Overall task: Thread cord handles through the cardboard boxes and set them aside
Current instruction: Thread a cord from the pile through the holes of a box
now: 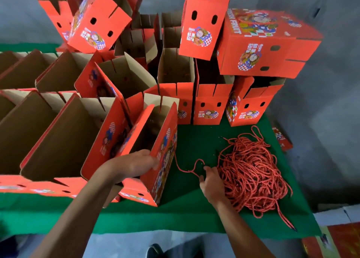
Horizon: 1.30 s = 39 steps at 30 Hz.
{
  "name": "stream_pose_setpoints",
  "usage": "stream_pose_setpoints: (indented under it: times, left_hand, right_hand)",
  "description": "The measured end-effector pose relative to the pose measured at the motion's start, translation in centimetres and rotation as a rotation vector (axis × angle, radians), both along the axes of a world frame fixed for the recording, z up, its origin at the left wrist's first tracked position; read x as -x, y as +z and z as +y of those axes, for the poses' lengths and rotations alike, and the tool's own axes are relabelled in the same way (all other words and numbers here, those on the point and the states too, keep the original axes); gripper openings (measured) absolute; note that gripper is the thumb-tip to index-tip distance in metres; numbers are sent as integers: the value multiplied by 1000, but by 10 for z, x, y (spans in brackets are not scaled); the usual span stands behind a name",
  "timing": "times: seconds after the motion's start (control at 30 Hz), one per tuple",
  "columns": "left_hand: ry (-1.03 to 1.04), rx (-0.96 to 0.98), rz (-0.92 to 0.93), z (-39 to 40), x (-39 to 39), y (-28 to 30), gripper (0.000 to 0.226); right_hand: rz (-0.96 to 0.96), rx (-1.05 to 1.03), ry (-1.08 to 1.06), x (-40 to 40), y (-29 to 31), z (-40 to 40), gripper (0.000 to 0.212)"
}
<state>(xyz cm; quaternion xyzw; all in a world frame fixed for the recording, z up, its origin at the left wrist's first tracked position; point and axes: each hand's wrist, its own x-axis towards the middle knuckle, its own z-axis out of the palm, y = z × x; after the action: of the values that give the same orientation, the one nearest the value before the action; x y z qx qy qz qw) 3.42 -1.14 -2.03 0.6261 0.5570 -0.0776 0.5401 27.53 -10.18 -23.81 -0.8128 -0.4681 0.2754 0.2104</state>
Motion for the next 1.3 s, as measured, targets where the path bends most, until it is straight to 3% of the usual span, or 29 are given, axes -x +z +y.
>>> stream_pose_setpoints:
  times: [0.13, 0.37, 0.47, 0.57, 0.67, 0.73, 0.83, 0.97, 1.13, 1.3]
  left_hand:
    - [-77, 78, 2, 2, -5, 8, 72]
    - [-55, 143, 50, 10, -7, 9, 45]
    - [-31, 173, 37, 11, -4, 7, 41]
    - [0, 205, 19, 14, -4, 7, 41]
    - [41, 199, 2, 18, -4, 2, 47]
    - [56, 193, -30, 20, -4, 1, 45]
    - [67, 188, -88, 23, -1, 5, 32]
    - [72, 194, -137, 28, 3, 10, 32]
    - [98, 194, -158, 30, -3, 10, 35]
    - [77, 224, -154, 29, -5, 11, 30]
  right_hand:
    - [23, -57, -99, -1, 12, 18, 28]
    - [-29, 156, -8, -4, 18, 43, 19]
    - [80, 140, -46, -2, 18, 40, 24]
    - [272, -13, -145, 10, 28, 32, 37]
    - [721, -228, -348, 41, 42, 22, 18]
    - [1005, -302, -340, 63, 54, 12, 6]
    - [1272, -416, -250, 89, 69, -2, 19]
    - [1311, -437, -200, 103, 81, -3, 22]
    - [1255, -442, -203, 108, 83, 8, 7]
    - [1091, -404, -137, 104, 78, 9, 10]
